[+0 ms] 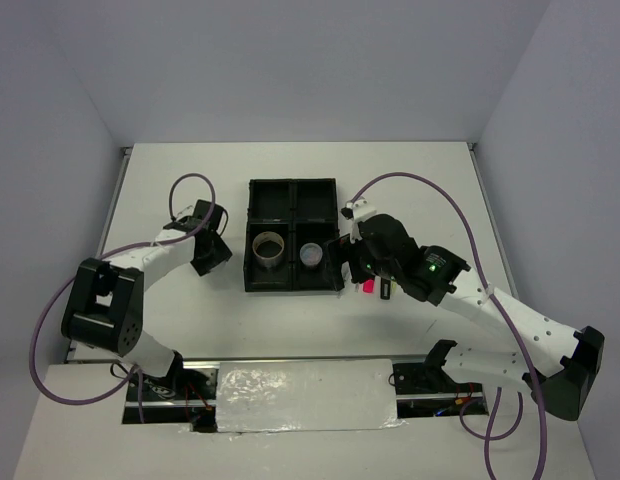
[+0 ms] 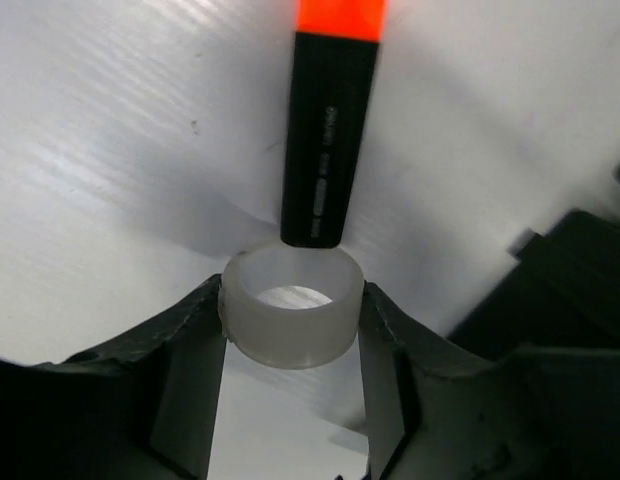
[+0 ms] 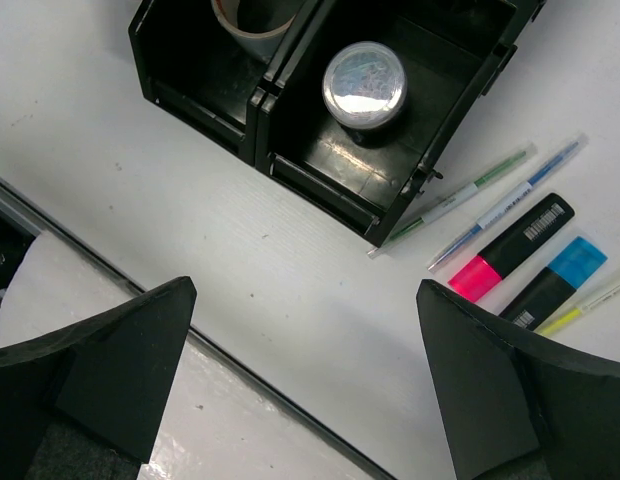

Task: Sort the stationery into containers
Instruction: Pick up the stationery from the center of the board.

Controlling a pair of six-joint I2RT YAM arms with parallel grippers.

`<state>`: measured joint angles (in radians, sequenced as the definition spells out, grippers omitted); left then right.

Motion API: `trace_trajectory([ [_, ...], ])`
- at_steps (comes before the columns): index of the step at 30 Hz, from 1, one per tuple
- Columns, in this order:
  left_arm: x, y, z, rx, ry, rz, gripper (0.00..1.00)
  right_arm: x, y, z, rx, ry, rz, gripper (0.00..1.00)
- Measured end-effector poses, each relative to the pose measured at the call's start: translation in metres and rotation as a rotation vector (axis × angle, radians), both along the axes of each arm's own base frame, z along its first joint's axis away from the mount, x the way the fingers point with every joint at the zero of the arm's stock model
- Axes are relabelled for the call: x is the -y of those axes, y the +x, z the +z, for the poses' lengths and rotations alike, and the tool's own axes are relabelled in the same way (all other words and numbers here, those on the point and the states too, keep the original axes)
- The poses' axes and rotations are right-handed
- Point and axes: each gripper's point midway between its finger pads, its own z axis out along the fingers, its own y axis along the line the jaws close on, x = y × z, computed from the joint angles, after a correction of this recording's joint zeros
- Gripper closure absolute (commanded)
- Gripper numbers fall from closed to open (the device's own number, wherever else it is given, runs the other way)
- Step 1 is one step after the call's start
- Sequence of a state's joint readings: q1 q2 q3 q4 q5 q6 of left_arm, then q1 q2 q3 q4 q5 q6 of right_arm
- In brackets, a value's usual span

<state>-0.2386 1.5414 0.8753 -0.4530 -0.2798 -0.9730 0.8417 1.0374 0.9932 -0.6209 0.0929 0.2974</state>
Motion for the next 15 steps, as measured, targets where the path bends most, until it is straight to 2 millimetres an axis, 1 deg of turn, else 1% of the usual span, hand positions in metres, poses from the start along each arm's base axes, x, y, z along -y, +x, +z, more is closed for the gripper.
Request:
trace_trajectory([
  [1,0.001,0.002,0.003,0.015,-0.006,-0.002,0.51,0.0,0.0,0.0,0.0,0.0,0.0,0.0],
  [2,0.002,0.003,0.005,0.023,-0.01,-0.005,0.61,0.0,0.0,0.0,0.0,0.0,0.001,0.0],
  [4,0.002,0.001,0.006,0.032,-0.016,-0.006,0.7,0.0,0.0,0.0,0.0,0.0,0.0,0.0],
  [5,0.002,-0.001,0.007,0.032,-0.018,-0.007,0.79,0.0,0.0,0.0,0.0,0.0,0.0,0.0],
  [7,0.003,-0.004,0.011,0.037,-0.031,-0.013,0.8,-0.001,0.0,0.0,0.001,0.002,0.001,0.0],
  [9,0.007,-0.007,0.02,0.06,-0.055,-0.023,0.81,-0.003,0.001,0.001,0.008,0.013,0.007,0.0],
  [12,0.017,-0.012,0.047,0.131,-0.111,-0.053,0.82,-0.014,0.001,-0.002,0.017,0.057,0.044,0.0],
  [14,0.026,-0.017,0.071,0.198,-0.167,-0.081,0.82,-0.026,-0.001,-0.005,0.018,0.104,0.087,0.0],
  [15,0.031,-0.02,0.086,0.241,-0.203,-0.096,0.82,-0.032,-0.003,-0.008,0.017,0.136,0.11,0.0],
])
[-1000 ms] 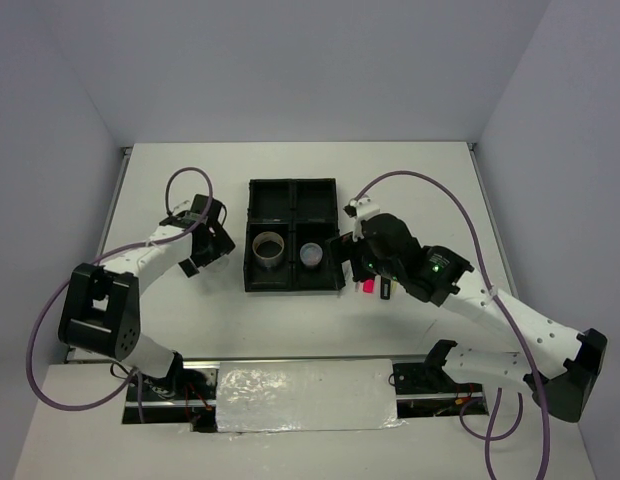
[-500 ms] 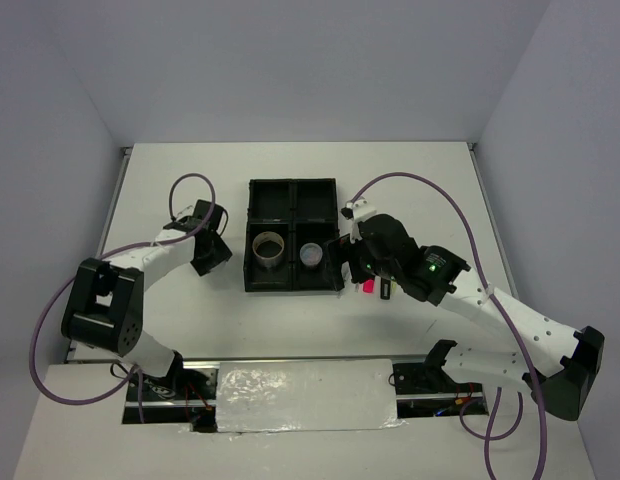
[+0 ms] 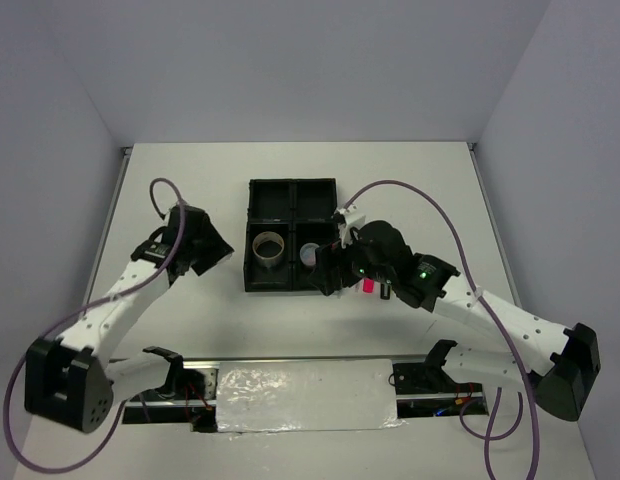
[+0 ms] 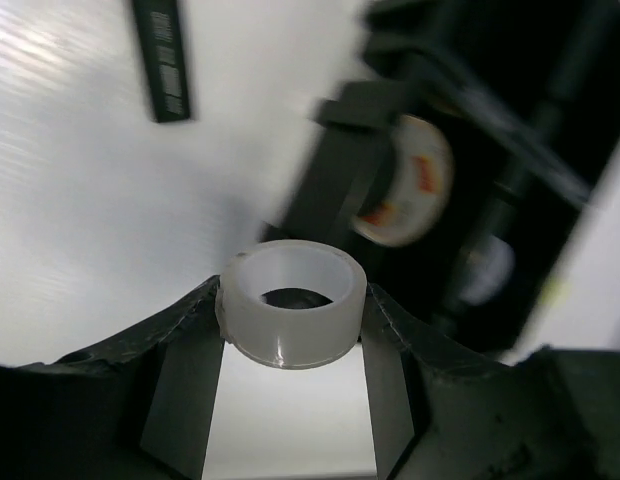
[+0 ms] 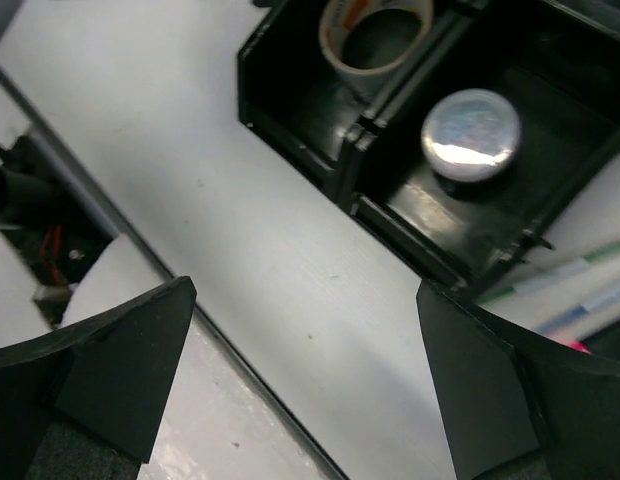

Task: Sort the stationery into containers
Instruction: Pick up the stationery from the center of the board.

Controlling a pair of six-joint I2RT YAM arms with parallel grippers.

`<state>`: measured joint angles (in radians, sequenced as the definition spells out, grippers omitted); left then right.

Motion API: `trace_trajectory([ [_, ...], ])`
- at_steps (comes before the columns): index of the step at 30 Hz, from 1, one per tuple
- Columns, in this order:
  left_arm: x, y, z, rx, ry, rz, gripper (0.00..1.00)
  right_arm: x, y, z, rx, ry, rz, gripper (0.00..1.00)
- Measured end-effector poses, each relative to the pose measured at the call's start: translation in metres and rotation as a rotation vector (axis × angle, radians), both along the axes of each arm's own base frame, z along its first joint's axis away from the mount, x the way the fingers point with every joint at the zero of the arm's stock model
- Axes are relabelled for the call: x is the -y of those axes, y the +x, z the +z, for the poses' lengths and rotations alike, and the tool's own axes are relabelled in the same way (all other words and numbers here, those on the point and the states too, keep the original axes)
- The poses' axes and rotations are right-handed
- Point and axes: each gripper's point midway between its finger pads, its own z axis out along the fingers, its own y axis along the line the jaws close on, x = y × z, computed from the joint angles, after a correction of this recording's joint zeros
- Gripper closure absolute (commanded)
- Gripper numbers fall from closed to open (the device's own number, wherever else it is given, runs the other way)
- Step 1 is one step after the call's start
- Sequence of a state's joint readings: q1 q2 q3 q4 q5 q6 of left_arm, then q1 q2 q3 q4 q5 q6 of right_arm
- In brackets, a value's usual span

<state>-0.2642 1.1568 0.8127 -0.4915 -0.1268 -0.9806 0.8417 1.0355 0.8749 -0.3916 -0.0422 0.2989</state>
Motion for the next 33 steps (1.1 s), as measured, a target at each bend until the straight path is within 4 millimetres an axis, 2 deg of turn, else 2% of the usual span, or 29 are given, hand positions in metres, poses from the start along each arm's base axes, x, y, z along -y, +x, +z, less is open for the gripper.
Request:
trace_trajectory([
  [5,0.03,-0.021,0.07,0.199,-0.239,-0.075,0.81,-0.031,-0.005,0.0,0.003,0.195,0.07,0.0],
  [9,0.063,-0.041,0.101,0.249,-0.478,-0.175,0.81,-0.058,-0.001,0.027,0.049,0.368,0.115,0.02],
  [12,0.084,-0.052,0.107,0.217,-0.611,-0.247,0.8,-0.076,0.001,0.048,0.094,0.475,0.164,0.02],
  [15,0.098,-0.062,0.114,0.179,-0.695,-0.314,0.8,-0.088,0.002,0.061,0.138,0.534,0.212,0.02],
  [20,0.113,-0.074,0.137,0.188,-0.803,-0.409,0.8,-0.107,0.004,0.053,0.153,0.538,0.291,0.07],
  [24,0.117,-0.08,0.146,0.198,-0.834,-0.449,0.8,-0.113,0.002,0.045,0.161,0.524,0.341,0.08],
  [27,0.119,-0.083,0.149,0.19,-0.848,-0.46,0.8,-0.115,0.0,0.049,0.193,0.531,0.373,0.14],
  [30,0.118,-0.085,0.149,0.189,-0.851,-0.458,0.79,-0.116,-0.002,0.058,0.232,0.553,0.404,0.26],
  [33,0.118,-0.086,0.151,0.192,-0.853,-0.459,0.75,-0.118,-0.007,0.067,0.262,0.579,0.438,0.34],
])
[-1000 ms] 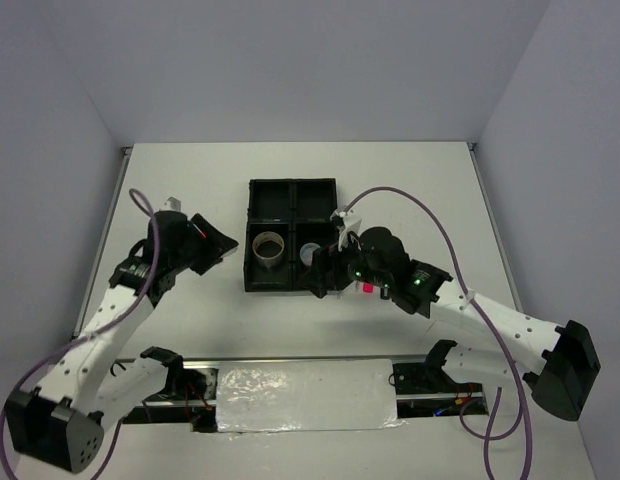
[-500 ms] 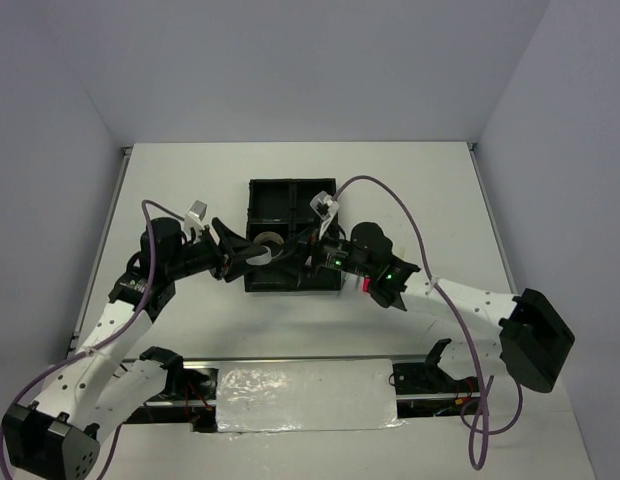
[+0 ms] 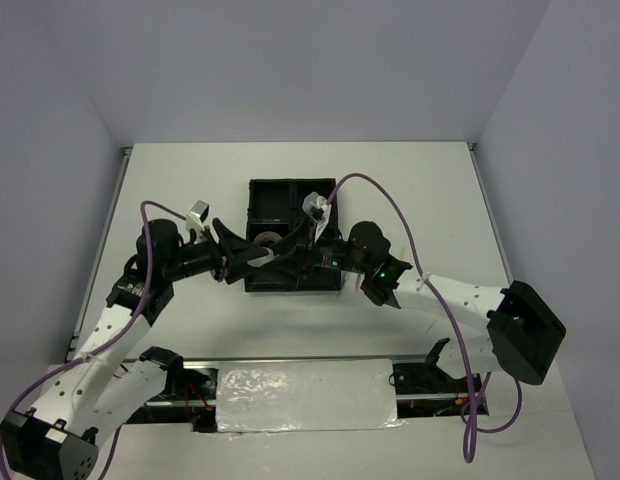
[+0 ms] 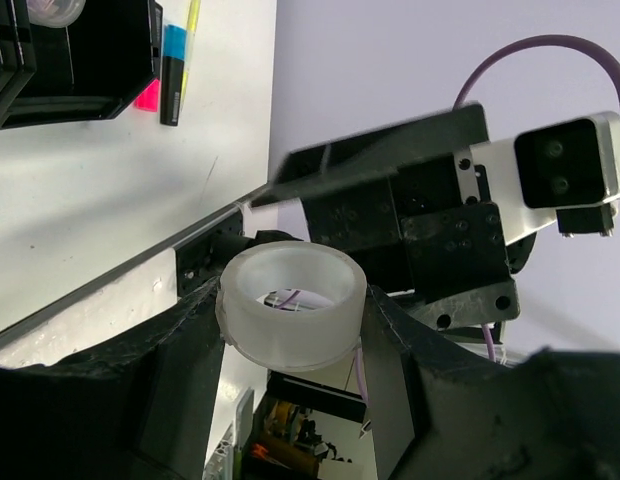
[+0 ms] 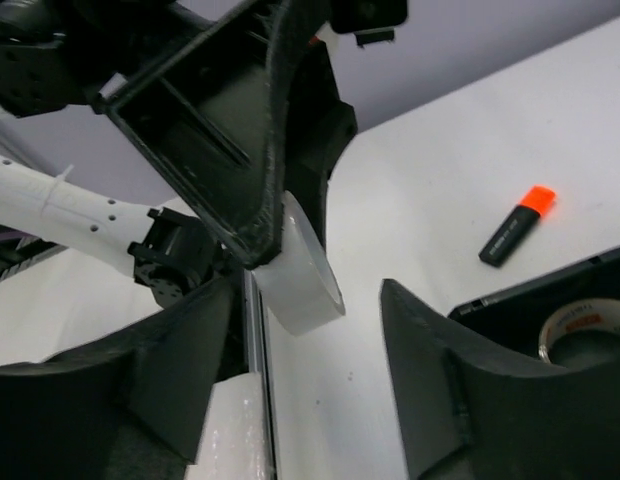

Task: Sort the stationery into containers
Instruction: Pick up the stationery from the center of the board.

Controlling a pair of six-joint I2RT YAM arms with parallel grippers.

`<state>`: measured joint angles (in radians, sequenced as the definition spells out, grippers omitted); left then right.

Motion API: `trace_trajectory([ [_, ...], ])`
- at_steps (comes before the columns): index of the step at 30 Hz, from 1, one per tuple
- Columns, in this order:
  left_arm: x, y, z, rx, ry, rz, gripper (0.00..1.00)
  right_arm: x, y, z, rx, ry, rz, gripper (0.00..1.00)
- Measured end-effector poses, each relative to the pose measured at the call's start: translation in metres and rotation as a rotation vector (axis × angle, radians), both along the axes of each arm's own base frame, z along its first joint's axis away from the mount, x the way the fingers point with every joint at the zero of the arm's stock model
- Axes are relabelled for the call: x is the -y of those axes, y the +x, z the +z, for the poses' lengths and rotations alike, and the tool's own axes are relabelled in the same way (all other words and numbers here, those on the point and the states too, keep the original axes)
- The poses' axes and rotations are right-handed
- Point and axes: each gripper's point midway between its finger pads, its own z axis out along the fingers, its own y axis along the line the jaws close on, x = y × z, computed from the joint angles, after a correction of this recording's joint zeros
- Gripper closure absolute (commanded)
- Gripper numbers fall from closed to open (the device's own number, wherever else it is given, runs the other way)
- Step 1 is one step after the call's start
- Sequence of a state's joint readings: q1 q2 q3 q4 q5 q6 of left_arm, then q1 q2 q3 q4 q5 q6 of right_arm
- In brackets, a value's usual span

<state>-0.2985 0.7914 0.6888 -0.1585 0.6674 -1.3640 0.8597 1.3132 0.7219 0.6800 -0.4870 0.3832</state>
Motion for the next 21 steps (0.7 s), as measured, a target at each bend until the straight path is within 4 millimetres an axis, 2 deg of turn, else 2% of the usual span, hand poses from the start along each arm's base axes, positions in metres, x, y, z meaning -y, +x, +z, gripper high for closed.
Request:
trace_trajectory([
  [2,0.0,0.0,0.0,0.0,-0.002,0.0,0.71,-0.001,-0.003,0.005,0.019,0.019,0.02,0.37],
  [7,0.001,-0.002,-0.001,-0.003,-0.003,-0.005,0.64,-0.004,-0.005,0.009,0.041,0.04,0.04,0.51],
  [9,0.002,-0.003,-0.001,-0.003,-0.004,-0.01,0.61,-0.004,-0.005,0.011,0.051,0.046,0.04,0.66],
  [10,0.002,-0.003,-0.001,-0.003,-0.006,-0.011,0.59,-0.004,-0.005,0.01,0.055,0.044,0.041,0.78],
  [11,0.002,-0.002,-0.001,-0.012,-0.008,-0.003,0.58,-0.004,-0.005,0.01,0.063,0.043,0.048,0.97],
  [12,0.001,-0.001,-0.001,-0.025,-0.012,0.004,0.58,-0.004,-0.005,0.009,0.075,0.038,0.048,1.0],
  [16,0.001,0.001,-0.003,-0.03,-0.007,0.016,0.46,-0.004,-0.005,0.007,0.074,0.033,0.043,0.96],
  [17,0.0,0.002,-0.004,-0.031,-0.002,0.021,0.35,-0.004,-0.004,0.007,0.073,0.033,0.04,0.96],
  [18,-0.001,0.004,-0.005,-0.033,0.008,0.03,0.28,-0.004,-0.003,0.006,0.068,0.03,0.034,0.95],
  [19,-0.001,0.005,-0.006,-0.031,0.028,0.035,0.14,-0.003,-0.002,0.004,0.059,0.029,0.024,0.95],
  [21,-0.006,0.013,-0.004,-0.02,0.091,0.07,0.04,-0.003,0.003,0.001,0.028,0.018,-0.003,0.94],
])
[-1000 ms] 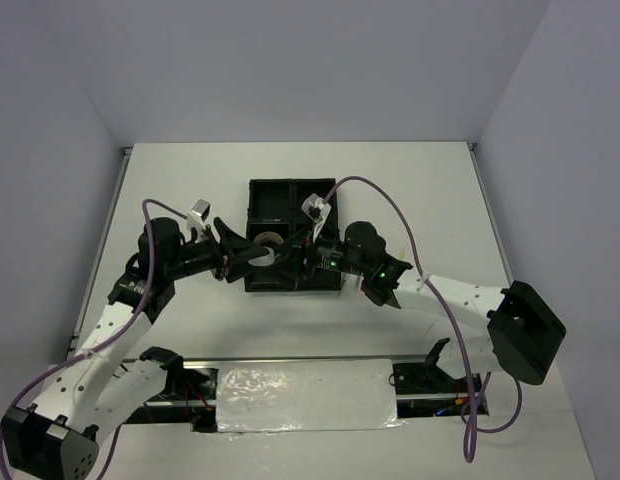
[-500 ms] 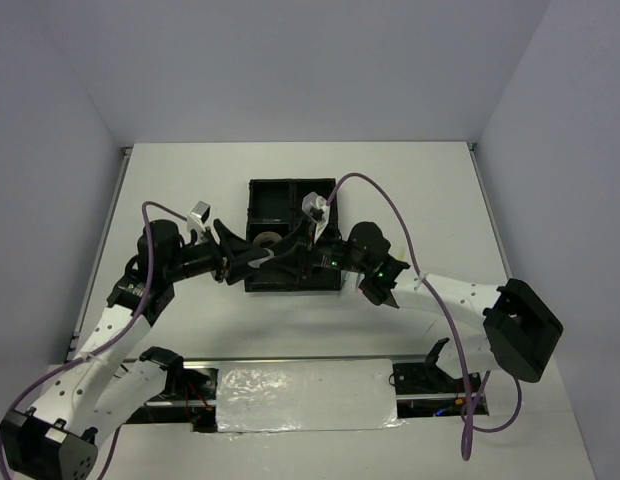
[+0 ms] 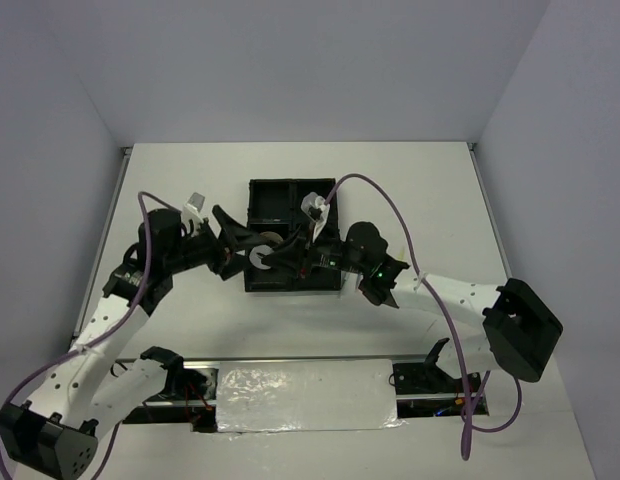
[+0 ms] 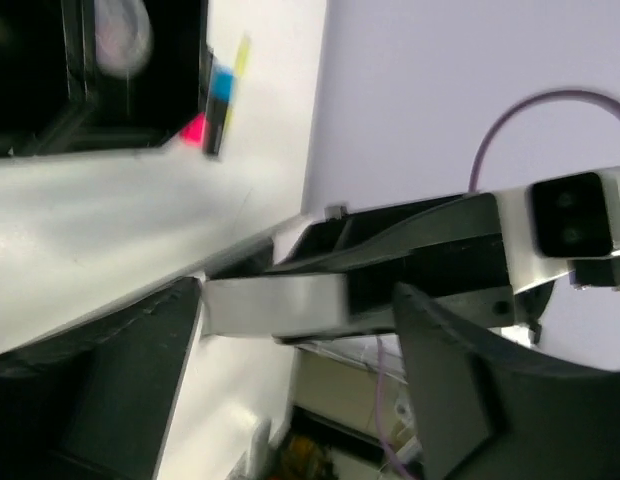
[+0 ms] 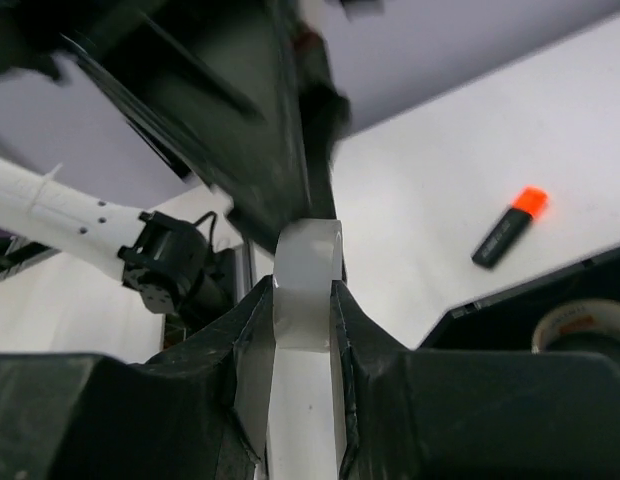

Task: Sort the stationery into containers
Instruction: Pick up the stationery from the center of the board, then place the stationery in the storage box.

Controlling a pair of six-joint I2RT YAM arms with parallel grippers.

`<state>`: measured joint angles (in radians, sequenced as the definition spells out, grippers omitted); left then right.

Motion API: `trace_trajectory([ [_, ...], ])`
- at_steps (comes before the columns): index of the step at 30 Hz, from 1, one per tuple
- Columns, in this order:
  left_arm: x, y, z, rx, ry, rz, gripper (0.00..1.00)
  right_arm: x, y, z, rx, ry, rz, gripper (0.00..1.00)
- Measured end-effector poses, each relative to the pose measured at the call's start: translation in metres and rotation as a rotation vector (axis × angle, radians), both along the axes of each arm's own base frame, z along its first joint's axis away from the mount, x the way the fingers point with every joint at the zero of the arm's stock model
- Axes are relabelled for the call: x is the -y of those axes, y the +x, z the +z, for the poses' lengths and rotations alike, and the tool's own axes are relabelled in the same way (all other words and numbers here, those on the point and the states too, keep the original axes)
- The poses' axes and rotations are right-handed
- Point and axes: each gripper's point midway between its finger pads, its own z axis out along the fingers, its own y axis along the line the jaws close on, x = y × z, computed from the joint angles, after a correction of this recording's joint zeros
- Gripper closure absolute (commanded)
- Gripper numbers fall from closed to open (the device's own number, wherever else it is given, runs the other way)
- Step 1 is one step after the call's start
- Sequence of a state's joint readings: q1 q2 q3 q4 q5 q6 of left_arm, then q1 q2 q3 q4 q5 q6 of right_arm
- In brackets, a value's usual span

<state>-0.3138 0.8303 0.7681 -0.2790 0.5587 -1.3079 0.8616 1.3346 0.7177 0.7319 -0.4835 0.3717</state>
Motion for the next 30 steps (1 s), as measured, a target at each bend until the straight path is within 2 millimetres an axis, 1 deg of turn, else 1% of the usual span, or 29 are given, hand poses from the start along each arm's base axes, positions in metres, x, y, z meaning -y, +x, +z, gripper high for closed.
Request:
trace_trajectory([
  [1,-0.004,0.007,0.006,0.019,0.041,0.03,0.01,0.0,0.003,-0.004,-0.025,-0.017,-0.018,0.95],
  [3,-0.016,0.023,0.02,0.068,0.14,0.099,0.01,-0.002,0.013,-0.012,-0.08,-0.06,-0.062,0.95],
  [5,-0.035,0.04,0.04,0.137,0.252,0.201,0.01,-0.005,0.025,-0.019,-0.135,-0.106,-0.11,0.95],
  [6,-0.047,0.048,0.049,0.166,0.311,0.26,0.01,-0.007,0.031,-0.024,-0.166,-0.131,-0.133,0.95],
  [8,-0.073,0.056,0.061,0.203,0.42,0.375,0.01,-0.008,0.042,-0.034,-0.217,-0.179,-0.179,0.94],
  [10,-0.098,0.057,0.064,0.216,0.526,0.464,0.01,-0.01,0.054,-0.044,-0.258,-0.232,-0.227,0.93],
  [13,-0.123,0.047,0.056,0.231,0.664,0.499,0.01,-0.019,0.078,-0.057,-0.308,-0.314,-0.294,0.9],
  [15,-0.132,0.04,0.052,0.244,0.738,0.483,0.01,-0.027,0.096,-0.068,-0.34,-0.369,-0.328,0.88],
  [18,-0.14,0.03,0.047,0.283,0.833,0.424,0.02,-0.035,0.117,-0.093,-0.385,-0.443,-0.362,0.87],
  [21,-0.146,0.02,0.04,0.338,0.894,0.38,0.02,-0.031,0.127,-0.125,-0.434,-0.529,-0.396,0.86],
  [24,-0.152,0.008,0.023,0.367,0.943,0.346,0.01,-0.023,0.129,-0.15,-0.474,-0.596,-0.421,0.85],
  [27,-0.157,-0.003,0.007,0.384,0.972,0.326,0.01,-0.016,0.129,-0.161,-0.492,-0.63,-0.437,0.83],
  [30,-0.158,-0.005,-0.016,0.376,0.994,0.303,0.02,-0.014,0.131,-0.16,-0.495,-0.636,-0.446,0.78],
])
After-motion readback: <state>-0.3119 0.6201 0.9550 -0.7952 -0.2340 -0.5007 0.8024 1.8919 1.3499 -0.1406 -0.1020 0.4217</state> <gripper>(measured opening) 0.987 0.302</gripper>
